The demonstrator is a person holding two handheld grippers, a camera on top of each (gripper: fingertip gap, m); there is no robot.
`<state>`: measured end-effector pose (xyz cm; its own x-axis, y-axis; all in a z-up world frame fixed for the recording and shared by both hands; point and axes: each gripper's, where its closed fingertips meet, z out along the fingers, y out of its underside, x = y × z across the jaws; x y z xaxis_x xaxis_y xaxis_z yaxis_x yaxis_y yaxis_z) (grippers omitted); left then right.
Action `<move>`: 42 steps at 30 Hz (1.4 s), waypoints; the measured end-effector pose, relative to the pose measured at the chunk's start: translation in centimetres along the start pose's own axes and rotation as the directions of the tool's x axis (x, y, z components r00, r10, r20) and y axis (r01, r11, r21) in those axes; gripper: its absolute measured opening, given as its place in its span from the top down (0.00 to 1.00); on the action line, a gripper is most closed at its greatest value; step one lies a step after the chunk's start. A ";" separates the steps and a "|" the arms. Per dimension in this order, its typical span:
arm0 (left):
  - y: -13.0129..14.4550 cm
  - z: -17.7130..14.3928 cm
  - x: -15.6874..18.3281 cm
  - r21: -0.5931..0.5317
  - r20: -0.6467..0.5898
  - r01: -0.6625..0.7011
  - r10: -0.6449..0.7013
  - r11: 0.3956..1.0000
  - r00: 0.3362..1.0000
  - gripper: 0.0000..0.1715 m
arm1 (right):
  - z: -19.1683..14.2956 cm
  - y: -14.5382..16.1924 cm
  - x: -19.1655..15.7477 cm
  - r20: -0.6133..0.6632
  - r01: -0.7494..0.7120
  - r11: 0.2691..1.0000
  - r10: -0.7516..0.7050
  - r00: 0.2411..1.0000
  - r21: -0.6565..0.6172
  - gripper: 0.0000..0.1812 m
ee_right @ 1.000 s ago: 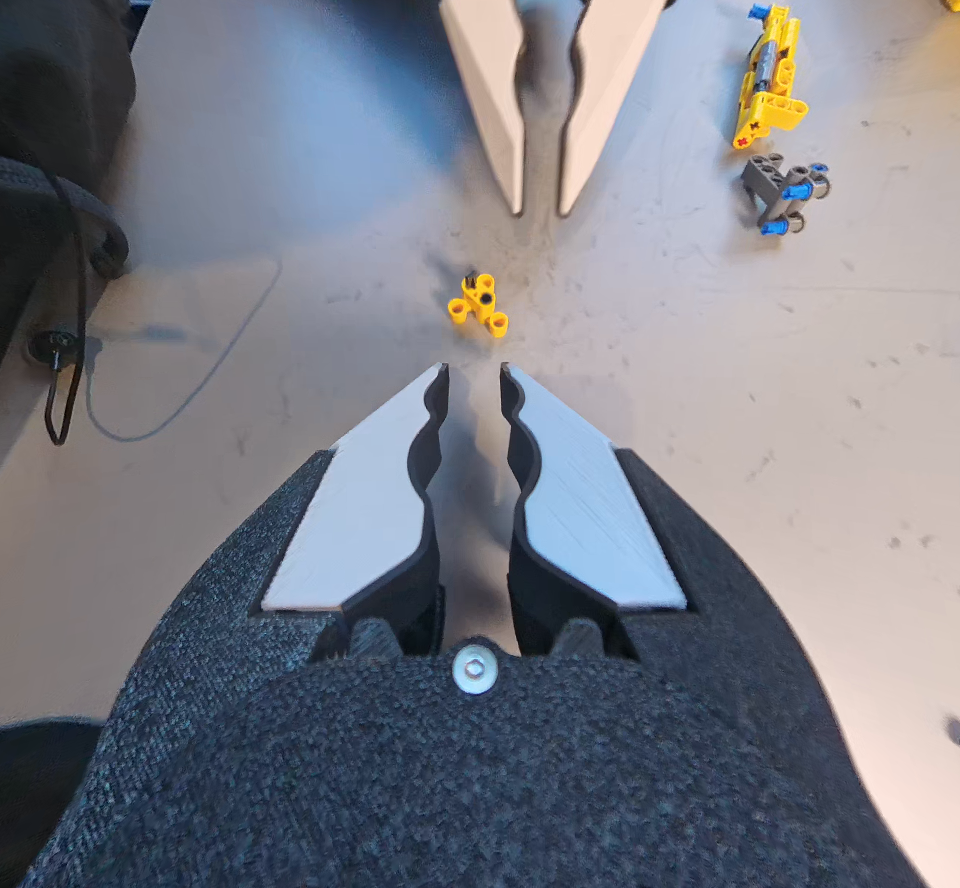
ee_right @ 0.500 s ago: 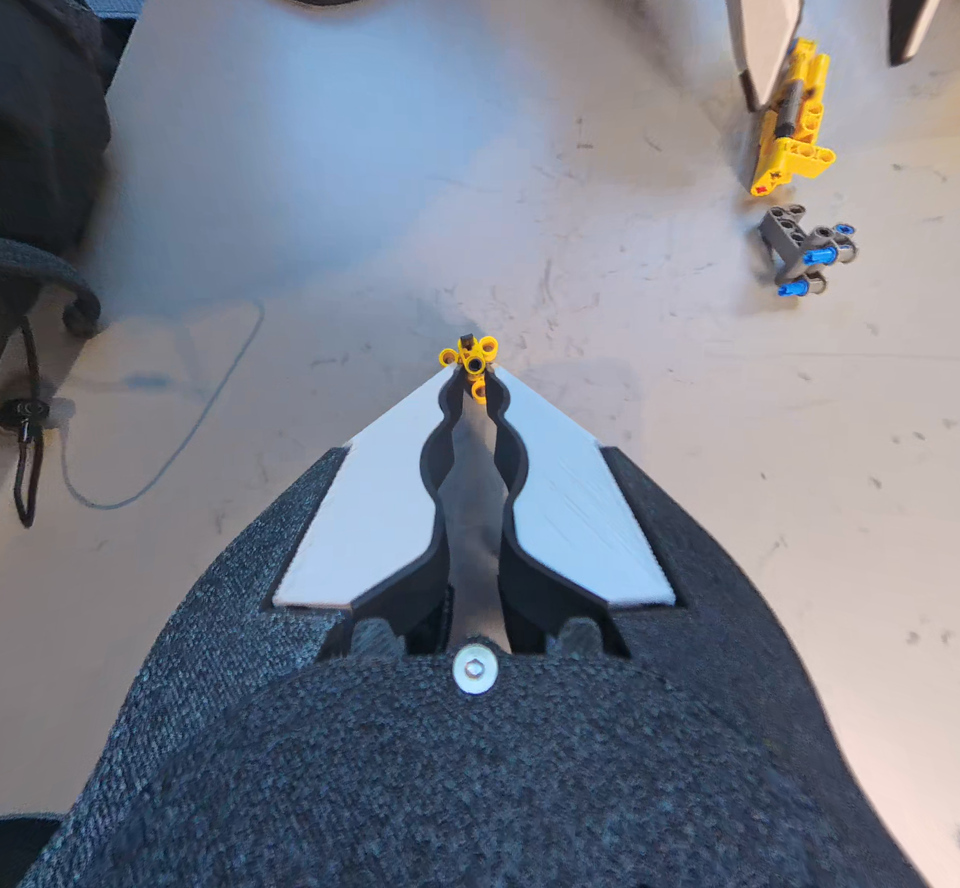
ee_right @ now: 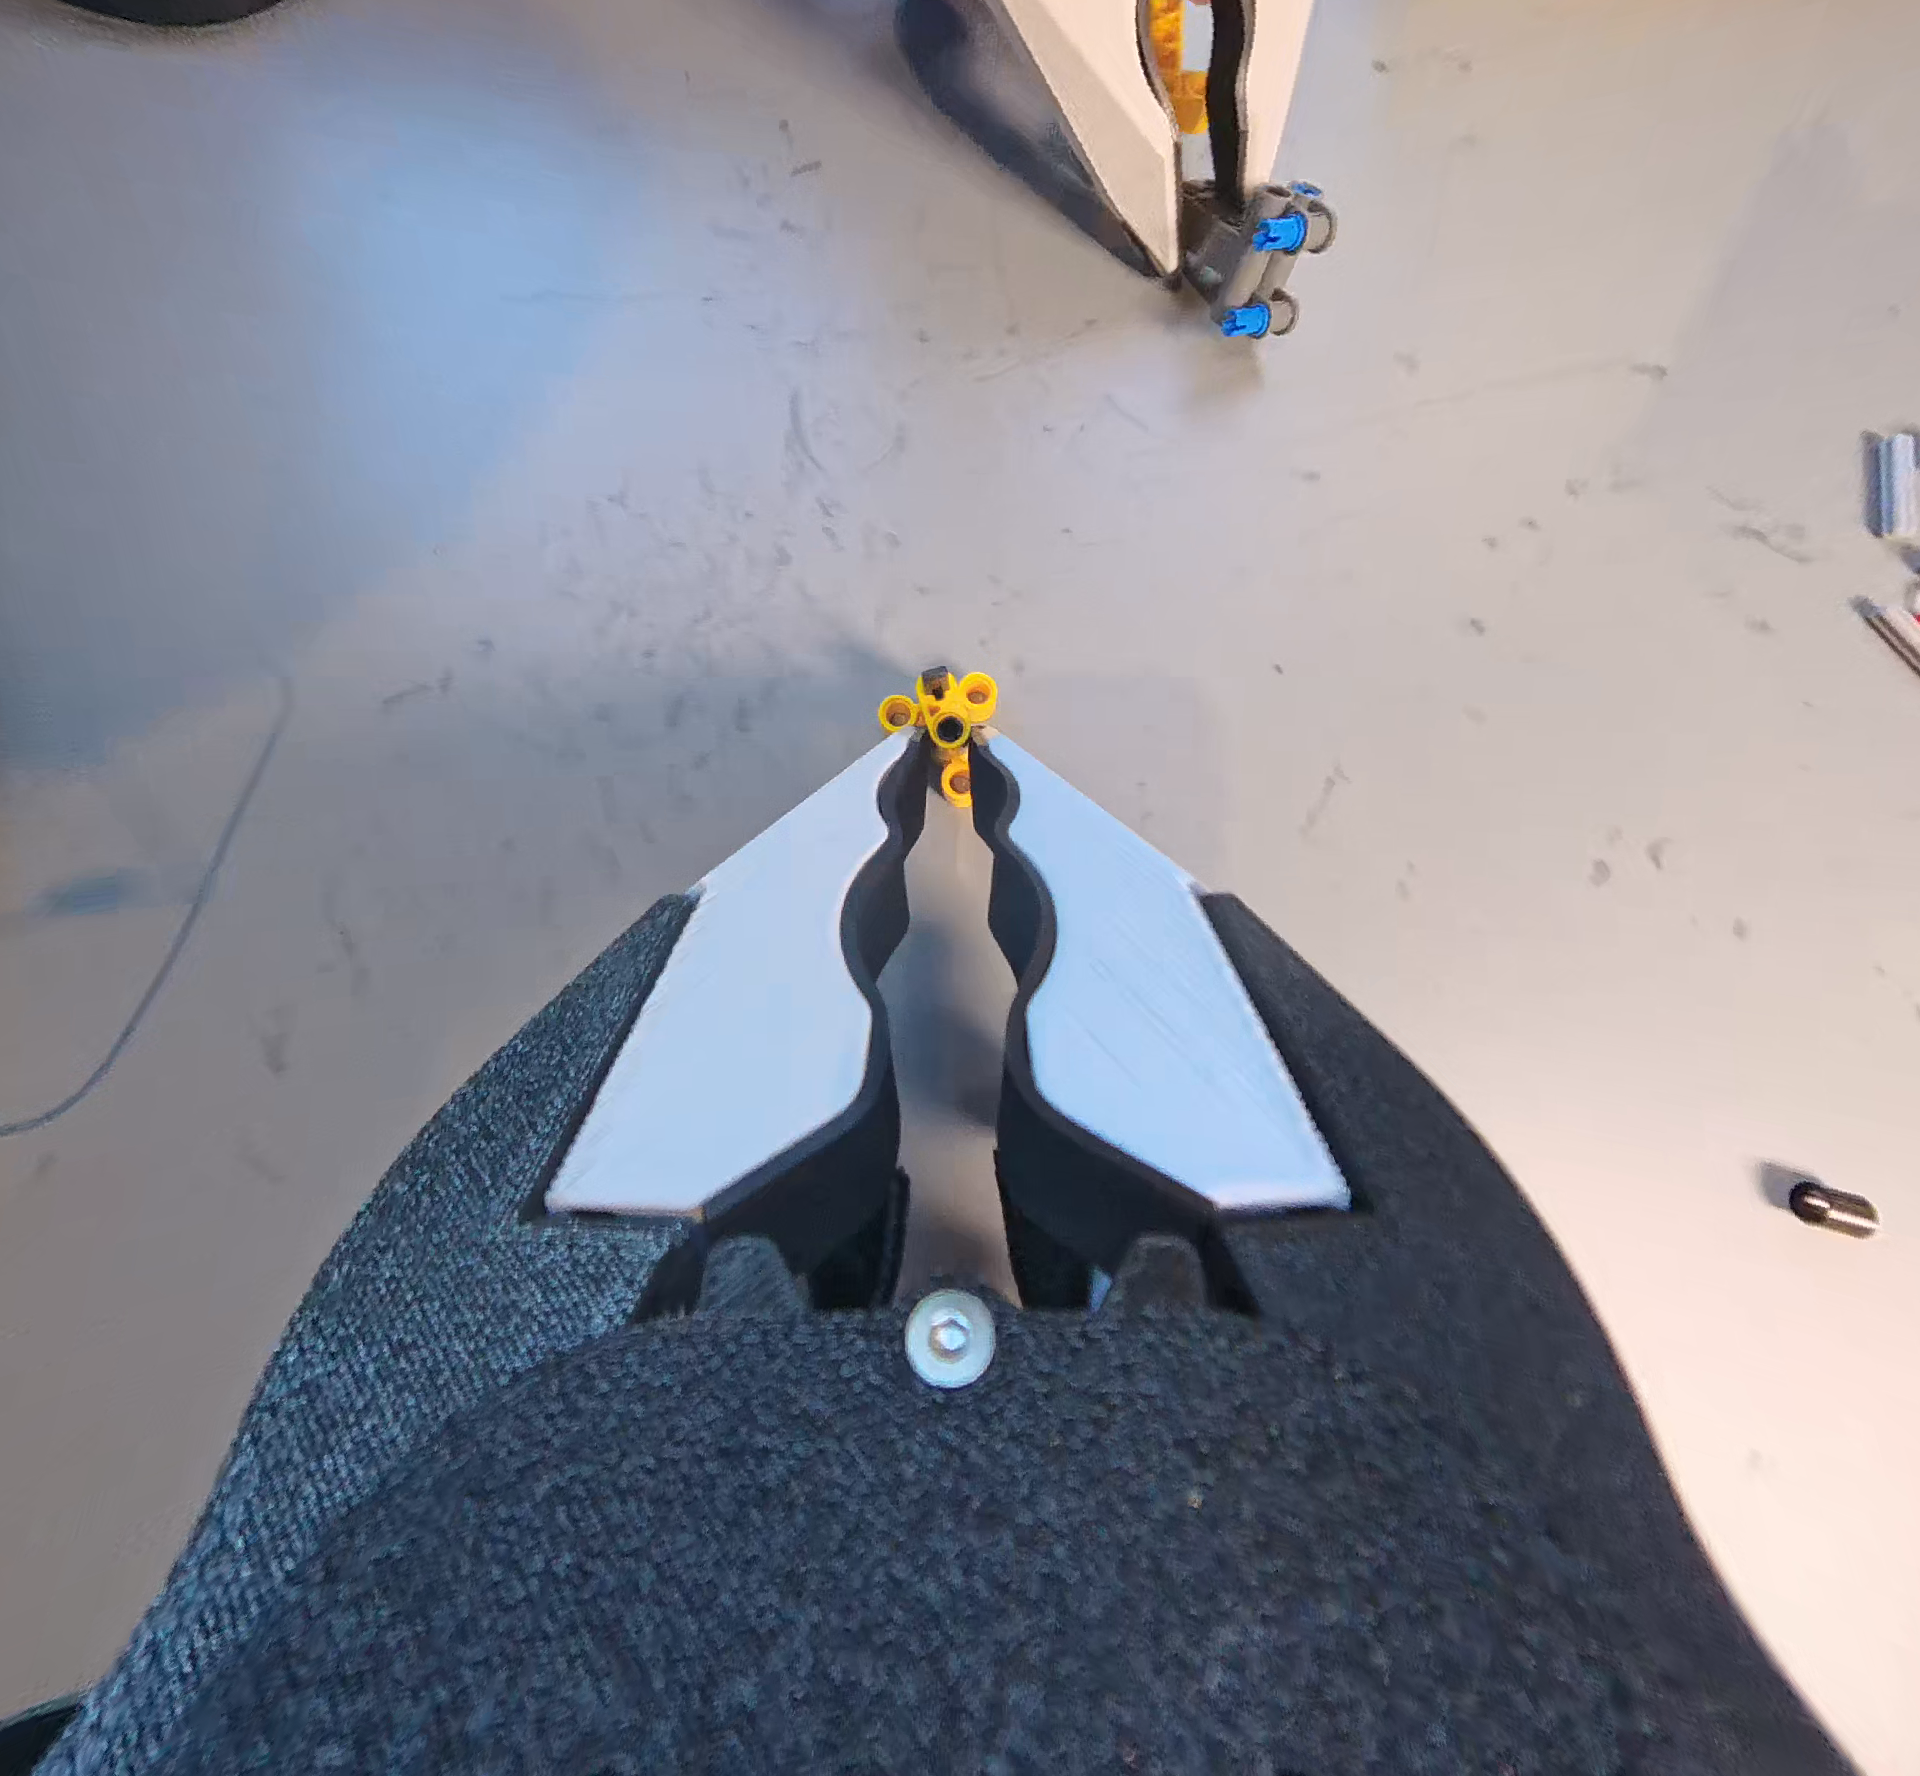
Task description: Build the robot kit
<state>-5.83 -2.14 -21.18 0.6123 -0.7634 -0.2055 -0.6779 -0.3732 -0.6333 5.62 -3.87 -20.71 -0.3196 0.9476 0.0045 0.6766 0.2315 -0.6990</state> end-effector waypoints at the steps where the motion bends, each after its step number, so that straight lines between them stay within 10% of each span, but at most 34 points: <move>1: -0.2 0.0 -0.1 0.000 0.029 -0.023 0.023 1.000 0.999 0.94 | 0.0 0.0 0.0 -0.002 -0.008 1.000 0.008 1.000 0.000 0.96; 16: -3.6 -1.6 2.5 -0.011 0.355 -0.371 0.351 0.928 0.866 0.95 | -0.3 -0.3 -0.6 0.007 -0.053 0.999 0.053 0.999 0.012 0.89; 26: -6.7 -1.7 4.6 -0.156 0.498 -0.632 0.613 0.759 0.613 0.95 | -2.3 -4.8 -0.2 0.114 -0.259 0.922 0.235 0.965 0.287 0.76; 32: -7.6 -1.1 5.8 -0.209 0.510 -0.702 0.689 0.680 0.515 0.95 | -1.6 -5.2 0.1 0.149 -0.346 0.888 0.315 0.937 0.301 0.84; 35: -7.6 -0.9 6.4 -0.121 0.478 -0.683 0.646 0.720 0.596 0.93 | -1.7 -4.9 0.0 0.163 -0.325 0.898 0.288 0.944 0.297 0.85; 37: -7.8 -1.2 7.5 0.057 0.376 -0.586 0.526 0.809 0.763 0.84 | -2.2 -5.1 -0.2 0.134 -0.219 0.918 0.184 0.974 0.330 0.85; 42: -9.1 -3.5 8.6 0.440 -0.054 -0.047 0.078 0.897 0.995 0.81 | -3.0 -5.4 -1.0 -0.034 0.148 0.912 -0.146 0.989 0.382 0.85</move>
<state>4.17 -7.11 -14.58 0.5346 -0.8176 -0.2139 -0.4574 -0.0670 -0.8867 4.29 -5.45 -14.80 -0.3922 0.9105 0.1310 0.3164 0.2673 -0.9102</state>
